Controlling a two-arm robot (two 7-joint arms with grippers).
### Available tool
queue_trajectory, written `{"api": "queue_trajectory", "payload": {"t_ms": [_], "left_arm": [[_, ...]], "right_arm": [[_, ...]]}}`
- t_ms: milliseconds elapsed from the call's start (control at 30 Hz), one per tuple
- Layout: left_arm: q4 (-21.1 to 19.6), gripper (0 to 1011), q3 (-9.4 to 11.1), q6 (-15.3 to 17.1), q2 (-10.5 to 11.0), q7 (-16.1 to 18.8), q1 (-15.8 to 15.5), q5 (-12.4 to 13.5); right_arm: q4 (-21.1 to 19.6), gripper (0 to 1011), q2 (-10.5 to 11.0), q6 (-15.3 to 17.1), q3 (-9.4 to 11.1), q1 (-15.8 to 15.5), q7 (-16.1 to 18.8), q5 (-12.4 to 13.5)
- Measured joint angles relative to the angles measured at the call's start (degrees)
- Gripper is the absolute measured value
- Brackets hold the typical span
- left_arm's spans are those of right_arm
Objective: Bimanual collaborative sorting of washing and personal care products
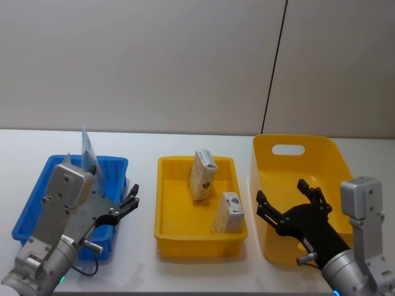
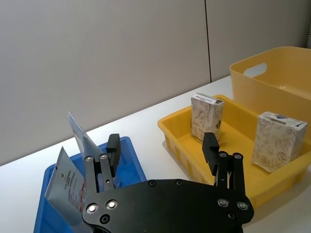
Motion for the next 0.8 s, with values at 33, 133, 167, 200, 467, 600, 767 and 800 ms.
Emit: {"api": "queue_trajectory", "payload": {"t_ms": [33, 133, 167, 200, 467, 600, 767, 800], "left_arm": [[0.0, 1001, 0.0, 0.0, 0.0, 0.0, 0.0, 0.0], [0.0, 1001, 0.0, 0.0, 0.0, 0.0, 0.0, 0.0], [0.0, 1001, 0.0, 0.0, 0.0, 0.0, 0.0, 0.0], [0.0, 1001, 0.0, 0.0, 0.0, 0.0, 0.0, 0.0], [0.0, 1001, 0.0, 0.0, 0.0, 0.0, 0.0, 0.0], [0.0, 1001, 0.0, 0.0, 0.0, 0.0, 0.0, 0.0], [0.0, 1001, 0.0, 0.0, 0.0, 0.0, 0.0, 0.0], [0.0, 1001, 0.0, 0.0, 0.0, 0.0, 0.0, 0.0]], "right_arm": [[0.0, 1004, 0.0, 0.0, 0.0, 0.0, 0.0, 0.0], [0.0, 1004, 0.0, 0.0, 0.0, 0.0, 0.0, 0.0], [0.0, 1004, 0.0, 0.0, 0.0, 0.0, 0.0, 0.0], [0.0, 1004, 0.0, 0.0, 0.0, 0.0, 0.0, 0.0], [0.0, 1004, 0.0, 0.0, 0.0, 0.0, 0.0, 0.0], [0.0, 1004, 0.0, 0.0, 0.0, 0.0, 0.0, 0.0], [0.0, 1004, 0.0, 0.0, 0.0, 0.0, 0.0, 0.0], [0.0, 1004, 0.0, 0.0, 0.0, 0.0, 0.0, 0.0]]}}
